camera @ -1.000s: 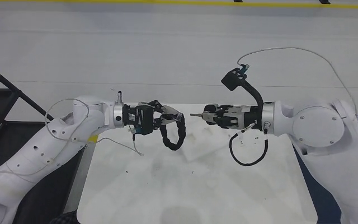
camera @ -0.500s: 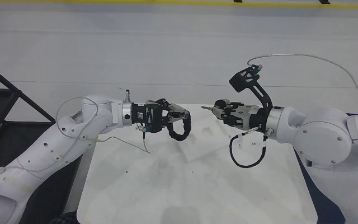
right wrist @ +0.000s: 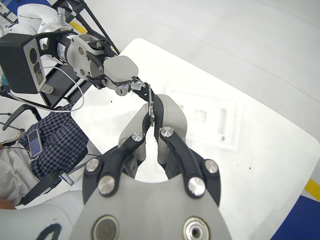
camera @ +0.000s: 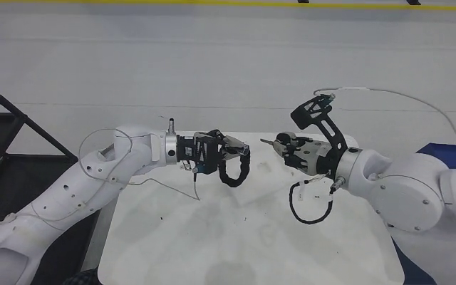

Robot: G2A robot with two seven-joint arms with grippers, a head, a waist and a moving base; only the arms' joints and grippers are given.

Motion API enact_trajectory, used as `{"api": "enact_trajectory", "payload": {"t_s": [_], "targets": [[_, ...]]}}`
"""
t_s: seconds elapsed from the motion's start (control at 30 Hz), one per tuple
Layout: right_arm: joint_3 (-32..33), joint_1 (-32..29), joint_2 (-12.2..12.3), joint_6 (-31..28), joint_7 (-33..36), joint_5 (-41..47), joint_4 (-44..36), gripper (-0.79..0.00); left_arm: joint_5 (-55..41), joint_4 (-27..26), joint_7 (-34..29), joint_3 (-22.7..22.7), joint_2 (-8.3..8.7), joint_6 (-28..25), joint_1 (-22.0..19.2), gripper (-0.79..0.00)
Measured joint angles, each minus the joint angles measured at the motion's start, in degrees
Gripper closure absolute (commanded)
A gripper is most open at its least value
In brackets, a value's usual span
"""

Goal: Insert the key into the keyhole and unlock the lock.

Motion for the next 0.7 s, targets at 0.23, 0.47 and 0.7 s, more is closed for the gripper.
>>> {"api": "enact_trajectory", "payload": {"t_s": [0.23, 0.47, 0.7], "targets": [[0.36, -0.47, 0.25, 1.59, 3.13, -2.38, -3.56, 0.000, -0.33, 0.57, -0.40, 1.01, -2.30, -0.80, -1.01, 0.000], [2.36, -1.00, 0.68, 2.81, 7.62, -3.38, -5.24, 0.000, -0.58, 2.45, -0.38, 2.89, -5.21, -1.10, -2.15, 0.000], [4.21, -1.64, 0.90, 3.25, 9.62, -1.02, -5.21, 0.000, -0.98, 4.88, 0.93, 4.28, -8.17, -0.42, -3.19, 0.000]]}}
